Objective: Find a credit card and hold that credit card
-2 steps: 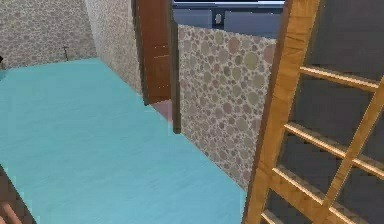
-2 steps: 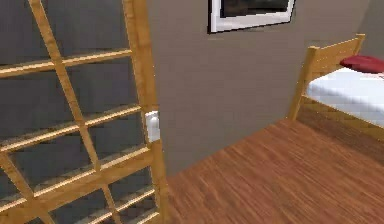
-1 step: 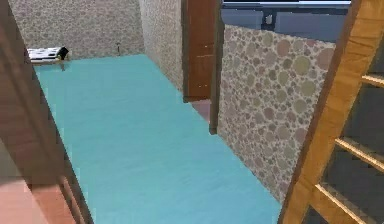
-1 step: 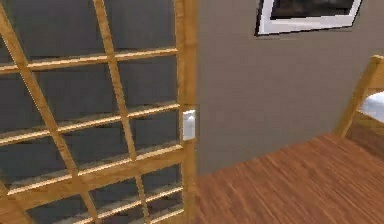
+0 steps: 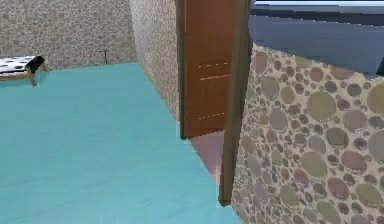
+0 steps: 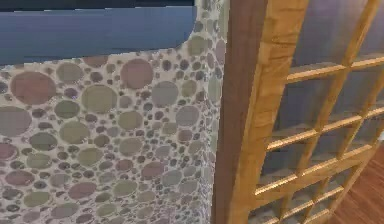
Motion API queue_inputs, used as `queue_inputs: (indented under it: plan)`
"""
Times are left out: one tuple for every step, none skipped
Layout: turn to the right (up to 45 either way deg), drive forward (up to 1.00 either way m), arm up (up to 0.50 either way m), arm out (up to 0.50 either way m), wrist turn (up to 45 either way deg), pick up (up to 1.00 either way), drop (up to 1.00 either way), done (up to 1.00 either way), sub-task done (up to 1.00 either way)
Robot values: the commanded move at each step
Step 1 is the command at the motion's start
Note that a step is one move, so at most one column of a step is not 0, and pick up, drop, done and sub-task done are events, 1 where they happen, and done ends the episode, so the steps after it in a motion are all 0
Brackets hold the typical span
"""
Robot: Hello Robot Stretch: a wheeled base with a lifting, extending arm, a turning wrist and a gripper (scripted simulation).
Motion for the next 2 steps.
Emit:
queue_inputs:
  plan:
    - [0.0,0.90,0.00,0.00,0.0,0.00,0.00,0.00,0.00]
    - [-39.0,0.00,0.00,0.00,0.0,0.00,0.00,0.00,0.00]
